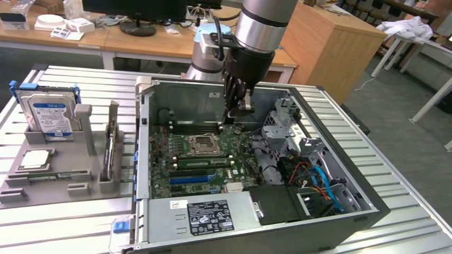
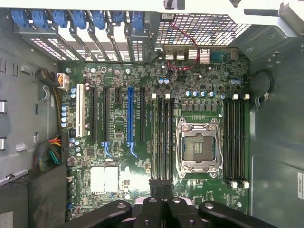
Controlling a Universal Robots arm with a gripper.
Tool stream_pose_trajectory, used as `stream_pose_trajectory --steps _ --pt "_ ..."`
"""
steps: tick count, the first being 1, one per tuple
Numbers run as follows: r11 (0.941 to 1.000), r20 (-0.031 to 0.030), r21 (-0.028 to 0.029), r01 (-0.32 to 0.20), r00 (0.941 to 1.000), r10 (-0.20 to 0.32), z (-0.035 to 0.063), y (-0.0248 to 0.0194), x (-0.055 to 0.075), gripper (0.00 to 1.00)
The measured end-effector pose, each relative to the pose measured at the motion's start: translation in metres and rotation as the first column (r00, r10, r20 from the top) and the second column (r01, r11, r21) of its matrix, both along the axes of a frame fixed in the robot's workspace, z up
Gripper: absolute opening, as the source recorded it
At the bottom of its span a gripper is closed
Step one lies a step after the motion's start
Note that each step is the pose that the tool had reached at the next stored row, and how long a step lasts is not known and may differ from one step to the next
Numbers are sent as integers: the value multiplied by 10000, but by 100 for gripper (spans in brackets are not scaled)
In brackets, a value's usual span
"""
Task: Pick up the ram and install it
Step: 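Press down the ram until it locks into place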
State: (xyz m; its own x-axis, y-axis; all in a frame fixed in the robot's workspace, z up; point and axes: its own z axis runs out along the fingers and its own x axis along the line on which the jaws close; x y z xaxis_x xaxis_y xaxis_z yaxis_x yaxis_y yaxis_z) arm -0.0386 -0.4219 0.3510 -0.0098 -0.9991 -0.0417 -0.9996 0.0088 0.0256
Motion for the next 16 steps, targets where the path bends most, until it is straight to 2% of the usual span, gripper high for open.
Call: stream_pose_trajectory --steps 16 --pt "10000 0 0 0 10000 0 0 0 0 11"
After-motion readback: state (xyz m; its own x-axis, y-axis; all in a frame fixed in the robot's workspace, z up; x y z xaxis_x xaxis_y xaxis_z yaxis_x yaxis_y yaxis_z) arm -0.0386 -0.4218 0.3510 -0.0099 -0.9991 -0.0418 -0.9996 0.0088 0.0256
